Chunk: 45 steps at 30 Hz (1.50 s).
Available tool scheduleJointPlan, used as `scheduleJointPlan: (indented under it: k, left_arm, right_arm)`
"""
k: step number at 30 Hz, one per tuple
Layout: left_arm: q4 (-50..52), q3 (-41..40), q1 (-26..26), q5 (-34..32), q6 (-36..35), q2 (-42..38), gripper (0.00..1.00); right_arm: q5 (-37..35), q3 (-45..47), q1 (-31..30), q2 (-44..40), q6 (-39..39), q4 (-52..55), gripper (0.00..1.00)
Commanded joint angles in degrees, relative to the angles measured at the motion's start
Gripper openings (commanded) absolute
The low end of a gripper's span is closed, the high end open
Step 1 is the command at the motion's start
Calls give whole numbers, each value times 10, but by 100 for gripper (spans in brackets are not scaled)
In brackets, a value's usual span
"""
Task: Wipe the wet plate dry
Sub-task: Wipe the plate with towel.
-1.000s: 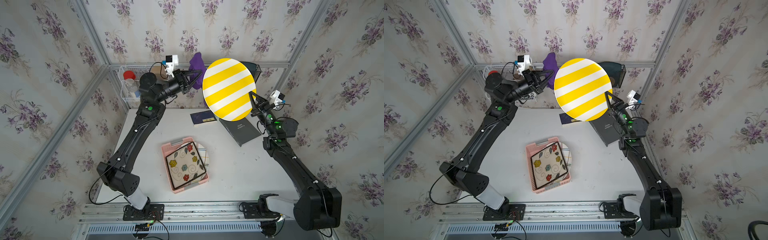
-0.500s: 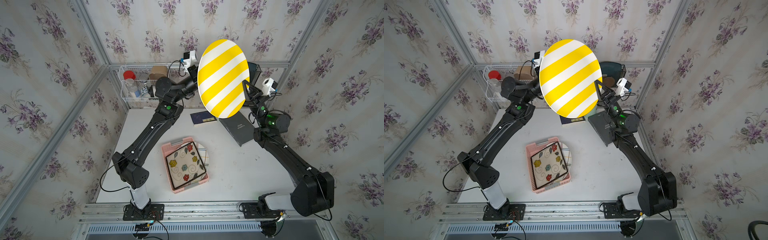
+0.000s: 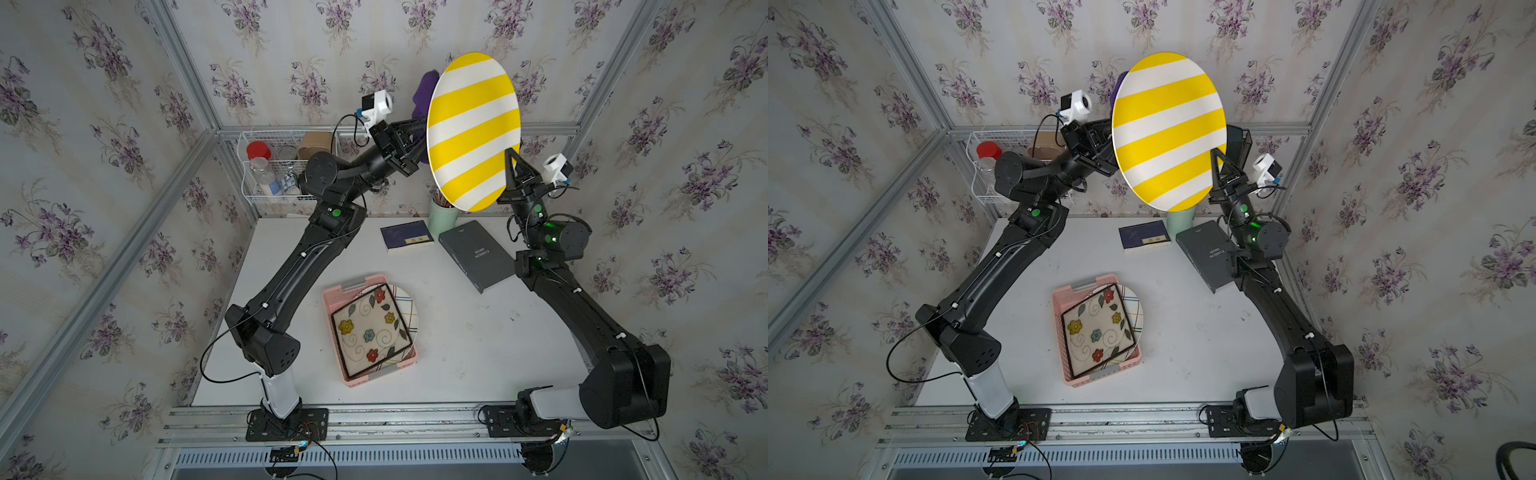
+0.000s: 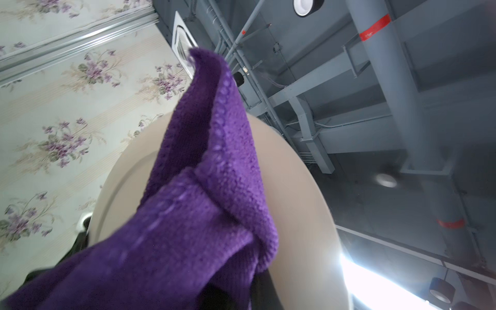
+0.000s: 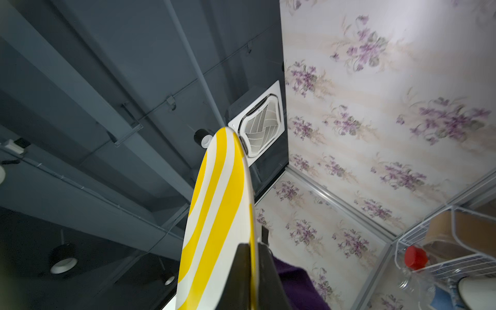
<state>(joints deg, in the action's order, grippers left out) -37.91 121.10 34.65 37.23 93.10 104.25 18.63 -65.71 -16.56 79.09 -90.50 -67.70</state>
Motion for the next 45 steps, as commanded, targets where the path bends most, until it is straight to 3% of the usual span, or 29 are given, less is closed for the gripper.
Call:
scheduleJointPlan:
  k: [1,8,14,19,21,23,28,34,38,40,42,45]
  left_arm:
    - [-58,0,25,20,6,15,0]
    - [-79,-15,85,30,1,44,0]
    - [-89,-67,29,15,-8,-19,0]
    - [-73,-46,5,9,-20,-22,0]
    - [-84,-40,20,5,-6,-4,0]
    - [-96,-47,42,1,-2,9,0]
    - [-119,-111,74,6,-13,-9,0]
    - [-100,-231,53,11,-73,-114,0]
    - [51,-254,11,48,-195,-186,0]
    - [260,-221,-12,49,-332,-220,0]
    - [510,-145,-16,-14,-502,-227,0]
    - [769,-38,-15,-141,-642,-182,0]
  right_arm:
    - [24,-24,-21,18,70,53,0]
    - [10,-195,43,100,61,83,0]
    - [10,-151,106,74,50,78,0]
    - [14,-69,19,31,92,85,0]
    - [10,-88,-18,41,120,96,0]
    - [4,-125,-16,66,121,100,0]
    - [-4,-240,58,132,75,98,0]
    - [-10,-194,130,112,81,118,0]
    - [6,-126,140,59,146,173,0]
    - [16,-96,137,34,170,206,0]
    - [14,-63,130,6,178,226,0]
    - [19,-28,110,-24,199,247,0]
